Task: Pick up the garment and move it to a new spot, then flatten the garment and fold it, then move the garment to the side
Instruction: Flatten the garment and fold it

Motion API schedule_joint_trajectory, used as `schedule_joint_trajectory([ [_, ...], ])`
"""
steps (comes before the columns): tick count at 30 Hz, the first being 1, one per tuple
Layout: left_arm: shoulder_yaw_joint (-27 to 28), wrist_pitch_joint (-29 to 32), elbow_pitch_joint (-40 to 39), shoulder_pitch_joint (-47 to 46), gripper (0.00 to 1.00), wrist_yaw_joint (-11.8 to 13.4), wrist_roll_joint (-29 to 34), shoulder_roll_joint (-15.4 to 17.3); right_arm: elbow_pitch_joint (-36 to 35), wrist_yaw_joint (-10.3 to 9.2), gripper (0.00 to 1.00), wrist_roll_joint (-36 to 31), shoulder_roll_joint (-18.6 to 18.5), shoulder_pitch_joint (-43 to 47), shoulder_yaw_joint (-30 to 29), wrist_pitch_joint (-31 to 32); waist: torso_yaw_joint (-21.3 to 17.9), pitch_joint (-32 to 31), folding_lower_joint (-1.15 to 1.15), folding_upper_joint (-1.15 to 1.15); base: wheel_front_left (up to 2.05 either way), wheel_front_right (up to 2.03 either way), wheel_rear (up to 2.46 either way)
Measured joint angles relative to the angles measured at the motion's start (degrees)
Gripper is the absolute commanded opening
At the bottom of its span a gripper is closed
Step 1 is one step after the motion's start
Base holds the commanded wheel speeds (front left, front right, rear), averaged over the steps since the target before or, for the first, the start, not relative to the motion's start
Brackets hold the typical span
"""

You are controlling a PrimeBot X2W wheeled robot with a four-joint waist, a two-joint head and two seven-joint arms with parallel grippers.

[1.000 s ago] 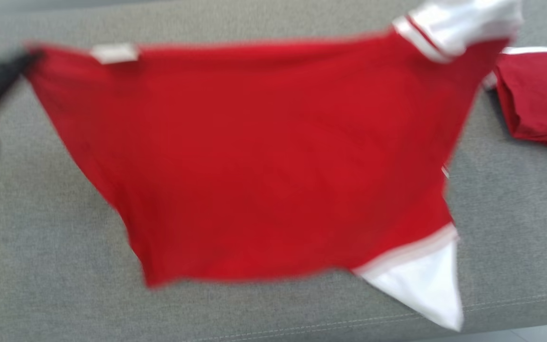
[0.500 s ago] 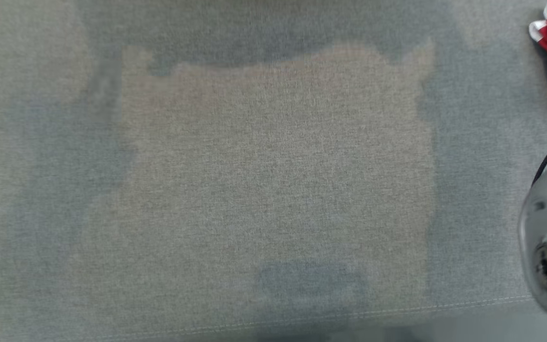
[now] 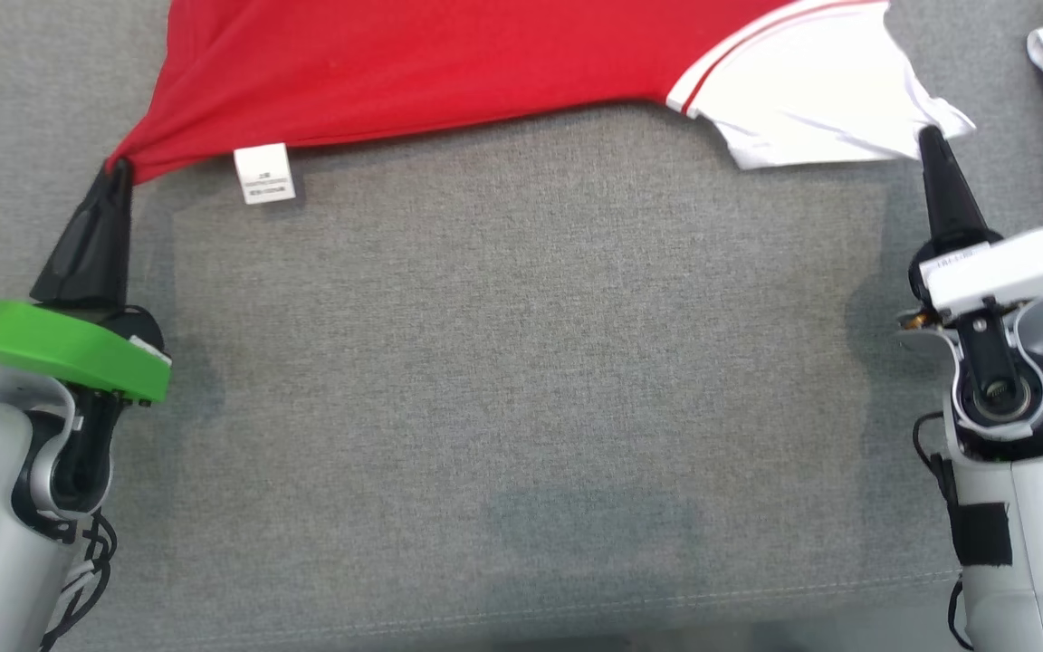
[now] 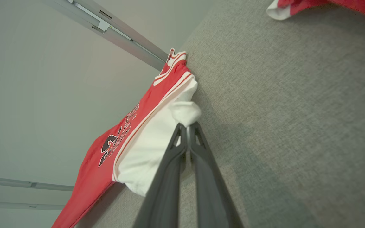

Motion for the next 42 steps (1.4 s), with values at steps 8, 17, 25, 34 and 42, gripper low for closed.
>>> schedule_joint_trajectory([
  [8,0.1,-2.9,4.4,3.7,0.00,-2.9,-1.3,-1.8,-1.0,2.75,0.00,3.1,-0.2,8.0,3.4,-3.3,0.7,-5.5,0.00,0.00,0.00,0.00,0.00],
  [17,-2.2,-2.9,7.4,13.5,0.00,-5.1,-0.1,-3.2,-3.3,3.26,0.00,2.0,-0.2,23.9,10.3,0.4,1.3,-11.5,0.00,0.00,0.00,0.00,0.00],
  [25,-0.5,-2.9,6.8,19.4,0.00,-5.6,1.9,-3.0,-5.2,3.79,0.00,0.3,-0.7,32.8,11.8,0.9,0.5,-14.9,0.00,0.00,0.00,0.00,0.00],
  [34,4.3,-2.9,2.8,21.8,0.00,-5.6,5.0,-3.4,-7.1,3.81,0.00,-1.8,-2.0,36.9,12.0,0.2,0.5,-17.8,-0.01,0.00,0.00,0.00,0.00],
  [42,3.0,-2.9,4.0,25.6,0.00,-6.6,6.4,-4.9,-6.8,3.88,0.00,-4.2,-2.5,38.3,14.1,-0.1,1.1,-18.3,-0.01,0.00,0.00,0.00,0.00],
])
